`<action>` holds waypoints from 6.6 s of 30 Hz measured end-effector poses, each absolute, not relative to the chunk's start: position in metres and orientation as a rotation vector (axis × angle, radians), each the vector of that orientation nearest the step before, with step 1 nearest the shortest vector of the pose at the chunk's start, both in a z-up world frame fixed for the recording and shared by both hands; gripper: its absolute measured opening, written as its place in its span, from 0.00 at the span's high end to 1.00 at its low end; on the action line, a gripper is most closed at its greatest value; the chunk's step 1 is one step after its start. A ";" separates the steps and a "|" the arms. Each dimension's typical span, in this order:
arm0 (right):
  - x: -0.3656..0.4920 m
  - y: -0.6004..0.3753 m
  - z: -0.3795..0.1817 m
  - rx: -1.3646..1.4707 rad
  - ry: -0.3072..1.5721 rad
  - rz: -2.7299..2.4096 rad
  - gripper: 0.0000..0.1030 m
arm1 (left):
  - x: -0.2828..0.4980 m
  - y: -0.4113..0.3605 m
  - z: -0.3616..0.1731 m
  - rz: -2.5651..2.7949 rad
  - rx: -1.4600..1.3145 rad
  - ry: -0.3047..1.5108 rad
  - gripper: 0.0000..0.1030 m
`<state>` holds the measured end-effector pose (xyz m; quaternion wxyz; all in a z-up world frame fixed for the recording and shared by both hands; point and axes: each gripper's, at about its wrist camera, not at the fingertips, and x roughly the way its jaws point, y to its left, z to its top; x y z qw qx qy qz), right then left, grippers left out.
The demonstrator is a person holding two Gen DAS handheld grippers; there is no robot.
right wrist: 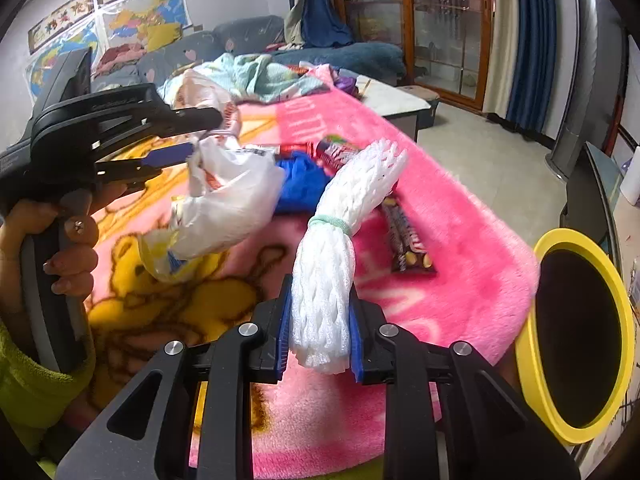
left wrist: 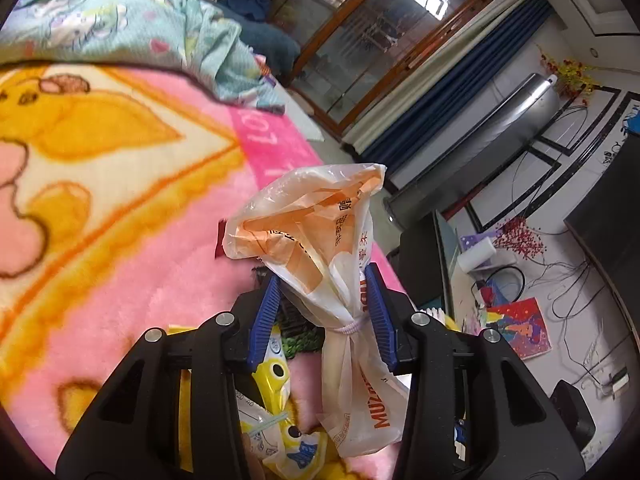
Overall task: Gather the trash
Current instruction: 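Carry the white bag in the left gripper while the right gripper carries the foam net to the yellow bin, then open the left gripper over the bin while the right gripper releases the foam net into it, then move both open grippers back over the trash on the blanket, then close the left gripper on a red candy wrapper while the right gripper grasps the blue glove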
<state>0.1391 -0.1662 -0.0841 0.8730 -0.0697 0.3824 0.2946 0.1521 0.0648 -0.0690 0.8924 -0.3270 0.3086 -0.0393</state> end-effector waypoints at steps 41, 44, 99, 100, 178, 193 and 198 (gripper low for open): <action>0.164 -0.266 -0.031 0.110 0.689 0.505 0.78 | 0.129 -0.016 -0.010 -0.117 -0.414 0.548 0.67; 0.166 -0.277 -0.030 0.135 0.681 0.487 0.78 | 0.132 -0.025 -0.012 -0.126 -0.396 0.558 0.67; 0.195 -0.467 -0.147 0.477 0.912 0.081 0.70 | 0.265 -0.270 -0.074 -0.452 -0.051 0.746 0.65; 0.195 -0.469 -0.148 0.487 0.914 0.072 0.67 | 0.266 -0.273 -0.075 -0.455 -0.044 0.750 0.64; 0.176 -0.192 -0.032 0.030 0.705 0.484 0.24 | 0.144 0.047 -0.036 0.110 -0.313 0.560 0.11; 0.192 -0.148 -0.053 -0.059 0.770 0.535 0.25 | 0.173 0.084 -0.069 0.058 -0.286 0.722 0.11; 0.197 -0.128 -0.064 -0.073 0.810 0.582 0.34 | 0.189 0.085 -0.083 0.022 -0.270 0.788 0.11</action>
